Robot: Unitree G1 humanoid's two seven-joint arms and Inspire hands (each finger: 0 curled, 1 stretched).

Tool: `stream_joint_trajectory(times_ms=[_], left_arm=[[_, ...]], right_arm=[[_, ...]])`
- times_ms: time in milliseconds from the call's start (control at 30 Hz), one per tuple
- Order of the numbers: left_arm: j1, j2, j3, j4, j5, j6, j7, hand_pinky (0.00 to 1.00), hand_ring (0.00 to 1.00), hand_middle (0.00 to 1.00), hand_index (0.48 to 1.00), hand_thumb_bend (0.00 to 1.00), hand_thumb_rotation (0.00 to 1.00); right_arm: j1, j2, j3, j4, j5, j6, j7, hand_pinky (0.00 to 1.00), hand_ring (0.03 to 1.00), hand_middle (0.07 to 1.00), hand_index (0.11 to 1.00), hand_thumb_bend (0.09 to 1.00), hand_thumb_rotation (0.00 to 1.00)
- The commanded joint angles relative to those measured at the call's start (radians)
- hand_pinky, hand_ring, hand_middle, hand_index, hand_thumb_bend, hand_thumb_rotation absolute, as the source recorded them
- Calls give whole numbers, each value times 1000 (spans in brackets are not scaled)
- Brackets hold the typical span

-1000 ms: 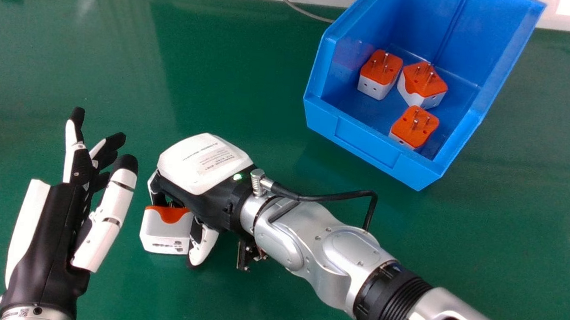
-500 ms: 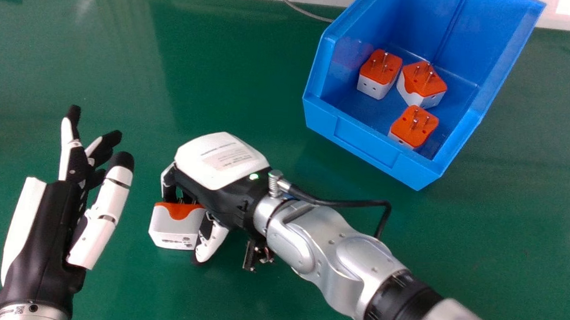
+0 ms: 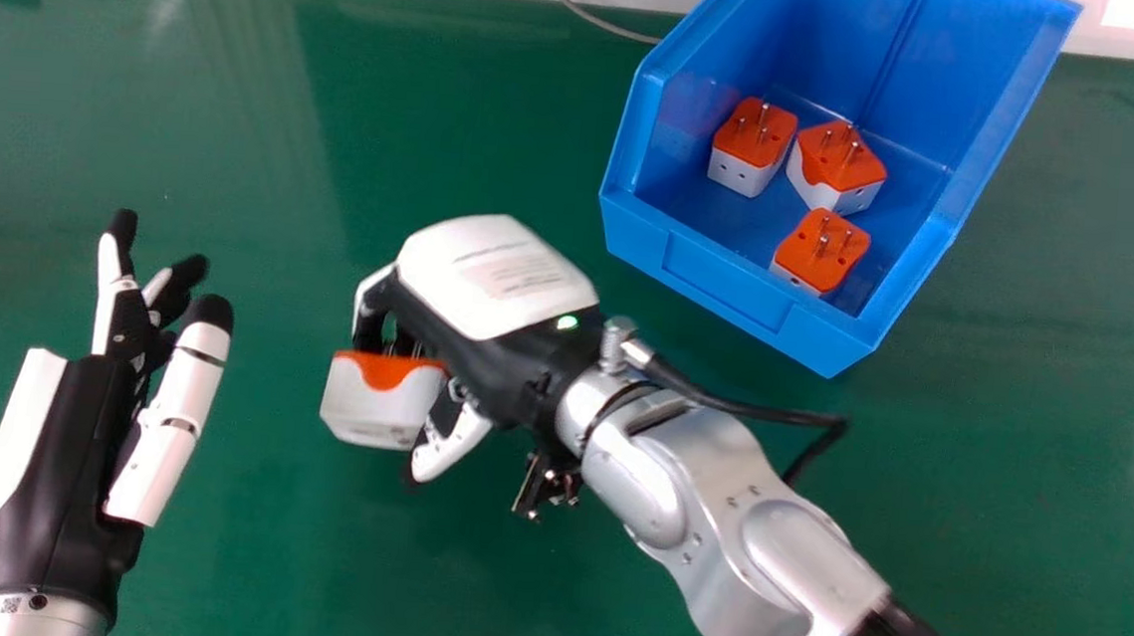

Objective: Pick all objects and put in blue box

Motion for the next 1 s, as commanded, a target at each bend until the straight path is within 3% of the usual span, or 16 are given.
stream_joint_trajectory(times_ms=[0, 100, 133, 233, 500, 633, 700, 733, 800, 867, 967], left_arm=[[-8, 16, 11, 4, -11, -18, -5, 937, 957, 953, 930, 248, 910], [-19, 24, 14, 24, -9, -27, -8, 937, 960, 955, 933, 251, 911], [-21, 24, 15, 27, -12, -23, -8, 937, 960, 955, 933, 257, 913], [-32, 28, 17, 45, -13, -27, -5, 948, 962, 956, 930, 271, 906], [-49, 47, 24, 84, -20, -45, -7, 958, 963, 952, 927, 289, 920], [-55, 56, 29, 99, -22, -49, -10, 965, 962, 951, 929, 271, 900], [-57, 61, 32, 109, -27, -52, -16, 975, 969, 957, 937, 276, 903], [-57, 61, 33, 108, -36, -48, -21, 979, 971, 958, 939, 282, 903], [-59, 63, 36, 114, -40, -52, -23, 981, 973, 959, 939, 292, 897], [-58, 63, 37, 112, -38, -52, -22, 975, 973, 960, 940, 288, 889], [-64, 60, 42, 132, -43, -70, -22, 968, 967, 953, 935, 290, 889]], right_arm=[[15, -17, -33, -113, -23, 32, 17, 158, 358, 481, 525, 502, 0], [38, -49, -52, -191, -36, 49, 25, 144, 386, 506, 488, 509, 0], [47, -61, -65, -222, -31, 54, 37, 149, 316, 489, 486, 513, 0], [75, -94, -124, -323, -15, 76, 75, 160, 257, 422, 525, 506, 0], [89, -172, -265, -451, -17, 84, 88, 200, 293, 419, 532, 505, 0], [69, -211, -318, -442, -69, 105, 70, 136, 200, 395, 508, 504, 2], [56, -221, -340, -425, -94, 127, 65, 133, 192, 311, 485, 493, 103], [50, -217, -352, -415, -105, 151, 65, 161, 238, 349, 484, 489, 127], [32, -232, -380, -373, -96, 153, 40, 196, 280, 380, 482, 488, 143], [10, -257, -402, -324, -80, 132, 9, 250, 338, 433, 485, 487, 145], [-93, -321, -376, -181, -139, 124, 2, 269, 364, 457, 491, 486, 143]])
